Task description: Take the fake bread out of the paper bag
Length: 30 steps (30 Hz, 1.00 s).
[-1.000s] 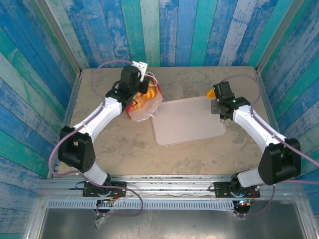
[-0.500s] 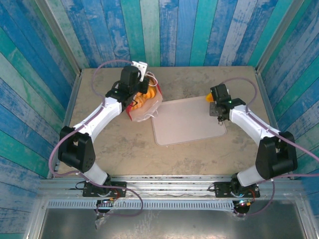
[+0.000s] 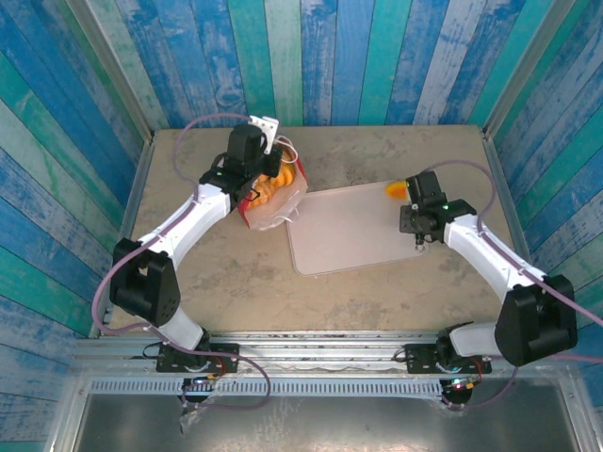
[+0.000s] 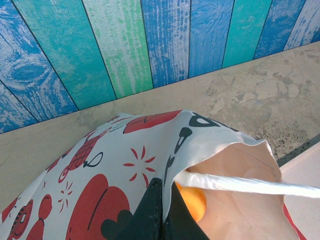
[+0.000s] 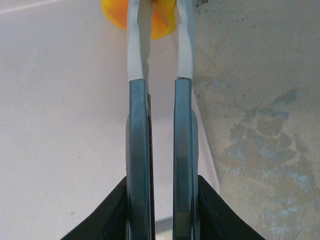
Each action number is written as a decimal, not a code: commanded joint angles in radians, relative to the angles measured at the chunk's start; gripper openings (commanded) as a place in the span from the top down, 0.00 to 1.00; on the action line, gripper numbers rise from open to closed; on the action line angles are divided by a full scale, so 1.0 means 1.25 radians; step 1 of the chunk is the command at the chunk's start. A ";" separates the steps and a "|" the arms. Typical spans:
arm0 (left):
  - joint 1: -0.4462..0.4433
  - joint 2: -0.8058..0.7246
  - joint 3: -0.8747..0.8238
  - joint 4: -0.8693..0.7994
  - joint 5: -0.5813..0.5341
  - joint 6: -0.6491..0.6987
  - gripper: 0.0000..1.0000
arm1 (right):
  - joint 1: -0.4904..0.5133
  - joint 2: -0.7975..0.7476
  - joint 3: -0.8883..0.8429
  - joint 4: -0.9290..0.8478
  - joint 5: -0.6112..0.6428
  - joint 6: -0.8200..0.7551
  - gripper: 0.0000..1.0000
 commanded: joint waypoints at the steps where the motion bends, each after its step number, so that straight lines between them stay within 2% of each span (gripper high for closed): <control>1: -0.002 -0.003 0.030 0.048 0.002 -0.016 0.96 | 0.004 -0.042 -0.019 -0.046 -0.053 0.002 0.67; 10: -0.002 -0.007 0.028 0.050 0.002 -0.018 0.96 | 0.020 -0.089 -0.051 -0.117 -0.134 0.005 0.63; 19: -0.002 -0.008 0.028 0.055 0.001 -0.026 0.97 | 0.026 -0.129 -0.067 -0.165 -0.213 0.002 0.55; 30: -0.002 -0.008 0.027 0.056 0.001 -0.028 0.97 | 0.026 -0.109 -0.014 -0.176 -0.214 0.017 0.55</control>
